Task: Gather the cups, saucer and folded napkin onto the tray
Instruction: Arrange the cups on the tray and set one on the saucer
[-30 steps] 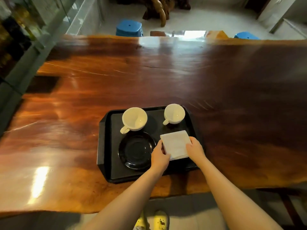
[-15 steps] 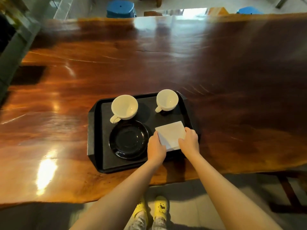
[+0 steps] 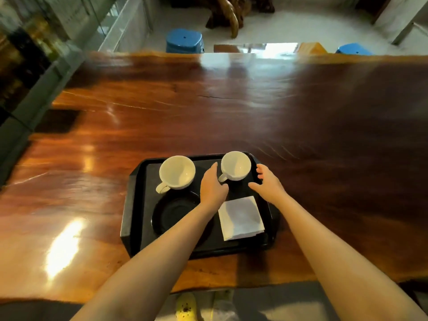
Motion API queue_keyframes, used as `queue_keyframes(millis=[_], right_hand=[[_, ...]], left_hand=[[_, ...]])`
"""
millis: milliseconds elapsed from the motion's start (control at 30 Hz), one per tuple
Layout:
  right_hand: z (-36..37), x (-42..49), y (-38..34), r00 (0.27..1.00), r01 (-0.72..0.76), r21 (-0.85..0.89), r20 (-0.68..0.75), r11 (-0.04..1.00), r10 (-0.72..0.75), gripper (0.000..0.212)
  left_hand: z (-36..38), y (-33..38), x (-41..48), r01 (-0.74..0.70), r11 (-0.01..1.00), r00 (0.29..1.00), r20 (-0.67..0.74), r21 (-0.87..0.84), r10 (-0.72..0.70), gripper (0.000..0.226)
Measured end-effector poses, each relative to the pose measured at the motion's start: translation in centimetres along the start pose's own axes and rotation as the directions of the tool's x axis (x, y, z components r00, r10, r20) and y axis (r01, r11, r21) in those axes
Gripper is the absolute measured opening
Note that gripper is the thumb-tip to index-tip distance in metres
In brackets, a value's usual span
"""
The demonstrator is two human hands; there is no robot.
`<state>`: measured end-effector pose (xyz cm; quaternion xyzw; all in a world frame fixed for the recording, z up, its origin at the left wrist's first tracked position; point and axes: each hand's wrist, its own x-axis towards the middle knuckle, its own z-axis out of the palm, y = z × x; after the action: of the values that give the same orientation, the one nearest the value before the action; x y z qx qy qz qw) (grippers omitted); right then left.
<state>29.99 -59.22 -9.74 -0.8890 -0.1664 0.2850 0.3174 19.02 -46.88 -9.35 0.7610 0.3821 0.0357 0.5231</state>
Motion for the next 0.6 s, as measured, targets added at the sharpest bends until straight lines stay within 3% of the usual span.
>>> queue_keyframes(millis=[133, 233, 367, 600], right_hand=[[-0.2, 3.8, -0.1, 0.989, 0.033, 0.009, 0.142, 0.999, -0.034, 0.088], [0.4, 5.1, 0.4, 0.981, 0.077, 0.093, 0.17, 0.993, -0.092, 0.091], [1.7, 5.2, 1.3, 0.985, 0.136, 0.232, 0.07, 0.963, -0.156, 0.081], [4.9, 3.9, 1.9, 0.987, 0.154, 0.251, -0.088, 0.956, -0.135, 0.087]], left_hand=[[1.0, 0.4, 2.3, 0.062, 0.997, 0.996, 0.06, 0.037, -0.064, 0.084], [1.5, 0.1, 3.6, 0.062, 0.998, 0.995, 0.072, 0.027, -0.064, 0.072], [1.0, -0.5, 5.3, 0.035, 0.999, 0.999, 0.024, 0.024, -0.035, 0.051], [-0.8, -1.6, 7.7, -0.061, 0.993, 0.991, 0.128, 0.098, 0.048, 0.053]])
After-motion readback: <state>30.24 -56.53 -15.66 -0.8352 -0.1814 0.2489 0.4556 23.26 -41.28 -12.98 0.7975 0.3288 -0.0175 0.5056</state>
